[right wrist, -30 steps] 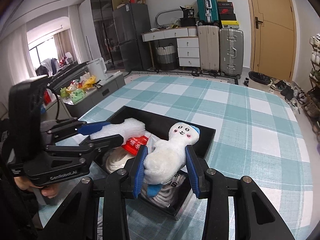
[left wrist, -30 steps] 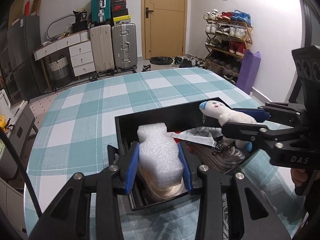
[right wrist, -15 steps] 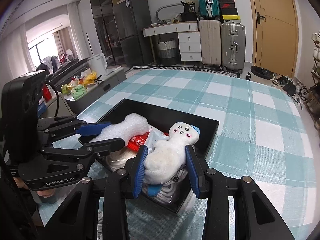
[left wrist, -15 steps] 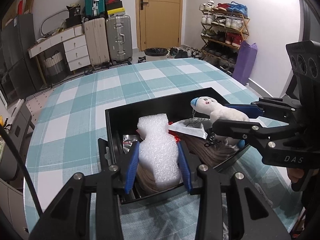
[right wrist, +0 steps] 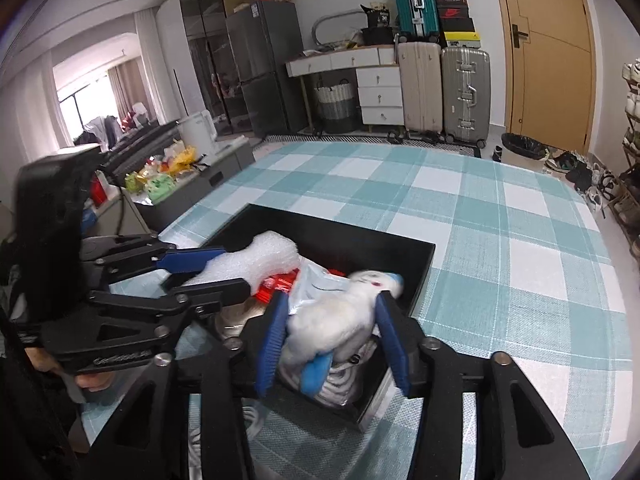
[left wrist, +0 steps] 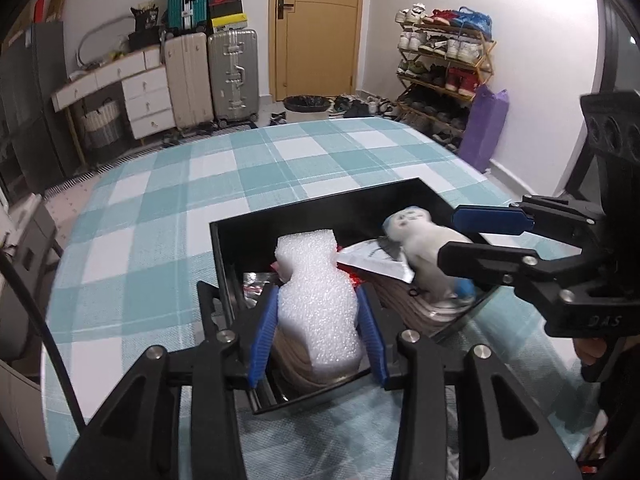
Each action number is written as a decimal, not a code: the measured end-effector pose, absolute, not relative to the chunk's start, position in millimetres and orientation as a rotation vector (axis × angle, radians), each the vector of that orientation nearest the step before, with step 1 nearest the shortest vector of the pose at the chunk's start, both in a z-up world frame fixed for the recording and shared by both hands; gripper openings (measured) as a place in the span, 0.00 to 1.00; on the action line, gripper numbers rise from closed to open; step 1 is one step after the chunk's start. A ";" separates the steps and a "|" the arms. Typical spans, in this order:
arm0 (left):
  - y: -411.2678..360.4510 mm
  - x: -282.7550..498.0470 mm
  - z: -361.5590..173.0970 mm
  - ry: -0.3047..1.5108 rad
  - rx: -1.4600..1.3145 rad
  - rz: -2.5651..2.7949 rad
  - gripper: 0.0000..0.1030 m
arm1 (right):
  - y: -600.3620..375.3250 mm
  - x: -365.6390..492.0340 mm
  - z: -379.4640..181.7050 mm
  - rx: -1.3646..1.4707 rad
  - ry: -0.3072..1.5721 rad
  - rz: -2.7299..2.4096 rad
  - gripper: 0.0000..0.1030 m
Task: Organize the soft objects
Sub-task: 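Lower both items into the box, open both tools and withdraw, then grasp the printed white sachet with the right tool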
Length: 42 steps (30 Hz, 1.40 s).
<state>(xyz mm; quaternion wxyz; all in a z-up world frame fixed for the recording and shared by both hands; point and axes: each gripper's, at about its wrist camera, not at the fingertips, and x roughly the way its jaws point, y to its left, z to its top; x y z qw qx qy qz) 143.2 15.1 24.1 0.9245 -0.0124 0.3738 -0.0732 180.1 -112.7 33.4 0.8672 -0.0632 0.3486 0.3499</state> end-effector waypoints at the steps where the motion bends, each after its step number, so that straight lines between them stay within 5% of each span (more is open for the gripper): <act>1: 15.8 141.2 25.8 0.765 -0.038 -0.164 0.46 | -114.5 175.2 36.9 -0.139 0.716 0.728 0.51; 4: 14.5 130.6 33.8 0.729 -0.024 -0.146 0.65 | -119.3 164.2 44.8 -0.151 0.692 0.727 0.74; 8: 16.0 118.7 39.9 0.711 -0.015 -0.112 0.93 | -129.2 146.2 52.9 -0.159 0.667 0.720 0.89; 10: 16.7 109.9 42.5 0.702 -0.007 -0.104 0.95 | -133.1 139.9 52.1 -0.159 0.676 0.717 0.98; 13: 19.9 100.8 43.4 0.694 -0.016 -0.098 1.00 | -139.2 131.9 48.0 -0.154 0.689 0.704 0.99; 42: 3.5 58.3 38.7 0.695 0.024 -0.096 1.00 | -124.5 106.1 -1.3 -0.357 0.900 0.658 0.99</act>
